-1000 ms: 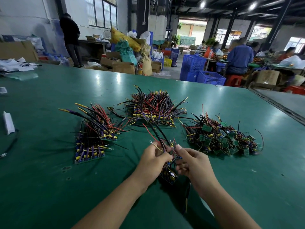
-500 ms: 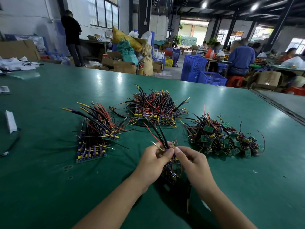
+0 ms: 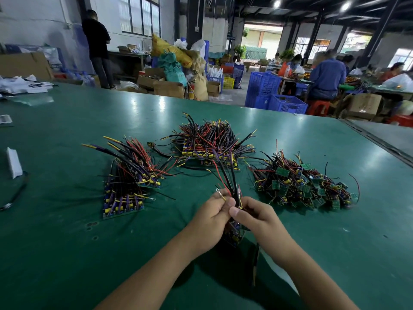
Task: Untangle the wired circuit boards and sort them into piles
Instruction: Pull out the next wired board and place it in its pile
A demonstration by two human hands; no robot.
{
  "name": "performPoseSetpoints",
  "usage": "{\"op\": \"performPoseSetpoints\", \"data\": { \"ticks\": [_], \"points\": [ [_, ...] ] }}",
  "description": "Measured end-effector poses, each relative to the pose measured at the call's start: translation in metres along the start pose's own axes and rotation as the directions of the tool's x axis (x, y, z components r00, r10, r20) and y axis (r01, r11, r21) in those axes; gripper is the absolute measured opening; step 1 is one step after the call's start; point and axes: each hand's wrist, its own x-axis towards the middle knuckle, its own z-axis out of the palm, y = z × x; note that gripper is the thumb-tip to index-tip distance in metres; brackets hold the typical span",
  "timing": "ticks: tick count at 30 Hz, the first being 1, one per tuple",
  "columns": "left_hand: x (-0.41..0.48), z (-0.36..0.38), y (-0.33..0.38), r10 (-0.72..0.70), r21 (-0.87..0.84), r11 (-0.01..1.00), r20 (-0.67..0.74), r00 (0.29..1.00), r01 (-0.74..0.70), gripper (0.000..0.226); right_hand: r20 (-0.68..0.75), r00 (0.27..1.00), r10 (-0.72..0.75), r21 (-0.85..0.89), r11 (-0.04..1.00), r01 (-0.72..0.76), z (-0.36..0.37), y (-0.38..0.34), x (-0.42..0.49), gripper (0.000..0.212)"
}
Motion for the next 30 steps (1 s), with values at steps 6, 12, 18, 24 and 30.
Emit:
{"op": "performPoseSetpoints", "data": {
  "ticks": [6,12,18,24,30],
  "points": [
    [-0.011,-0.007,0.005,-0.046,-0.058,0.997,0.106,0.993,0.053,0.057,-0.030,0.980,0.196,0.239,0.954,-0.183,-0.014,0.000,-0.001,0.024],
    [-0.009,-0.005,-0.006,0.307,0.574,0.714,0.258,0.916,-0.401,0.047,-0.198,0.968,0.151,0.554,0.832,-0.016,-0.041,-0.002,0.008,0.034],
    [-0.013,0.017,-0.005,0.311,0.578,0.527,0.551,0.774,-0.624,0.037,-0.316,0.933,0.171,0.650,0.755,0.082,-0.059,0.003,0.010,0.034],
    [-0.011,0.022,-0.010,0.405,0.524,0.540,0.525,0.749,-0.659,0.017,-0.324,0.930,0.176,0.672,0.735,0.095,-0.064,0.009,0.010,0.029],
    [-0.012,0.018,0.001,0.435,0.115,0.889,0.092,0.896,-0.444,0.019,-0.337,0.939,0.076,0.403,0.913,0.071,-0.059,0.010,0.008,0.021]
  ]
}}
